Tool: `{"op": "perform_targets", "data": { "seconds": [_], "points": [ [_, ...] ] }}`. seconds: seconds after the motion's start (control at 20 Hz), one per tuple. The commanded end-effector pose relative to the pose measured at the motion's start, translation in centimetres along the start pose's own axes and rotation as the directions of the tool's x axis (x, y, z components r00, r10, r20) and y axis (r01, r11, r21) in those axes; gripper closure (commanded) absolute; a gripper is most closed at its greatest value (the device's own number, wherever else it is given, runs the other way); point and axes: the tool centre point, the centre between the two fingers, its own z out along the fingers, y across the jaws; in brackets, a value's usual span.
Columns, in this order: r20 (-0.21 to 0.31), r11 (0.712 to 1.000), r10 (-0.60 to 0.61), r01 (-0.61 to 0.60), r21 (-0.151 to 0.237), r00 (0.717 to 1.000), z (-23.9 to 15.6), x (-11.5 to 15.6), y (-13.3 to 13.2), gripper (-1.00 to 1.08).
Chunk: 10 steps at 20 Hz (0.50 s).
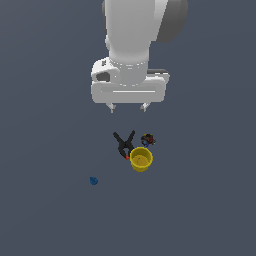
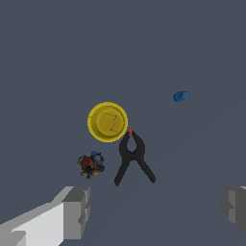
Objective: Pick up a designated object from a clutter of objects.
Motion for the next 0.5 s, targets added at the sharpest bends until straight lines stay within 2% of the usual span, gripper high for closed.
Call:
{"op": "perform_targets", "data": {
  "seconds": [0.0, 0.45],
  "points": [
    [0.0, 1.0, 0.0, 0.0, 0.0, 1.0, 0.0, 0.0, 0.0, -0.92],
    [-0.011, 1.0, 0.008, -0.008, -0.012, 1.0, -0.2, -0.2, 2.7, -0.92]
  ]
}}
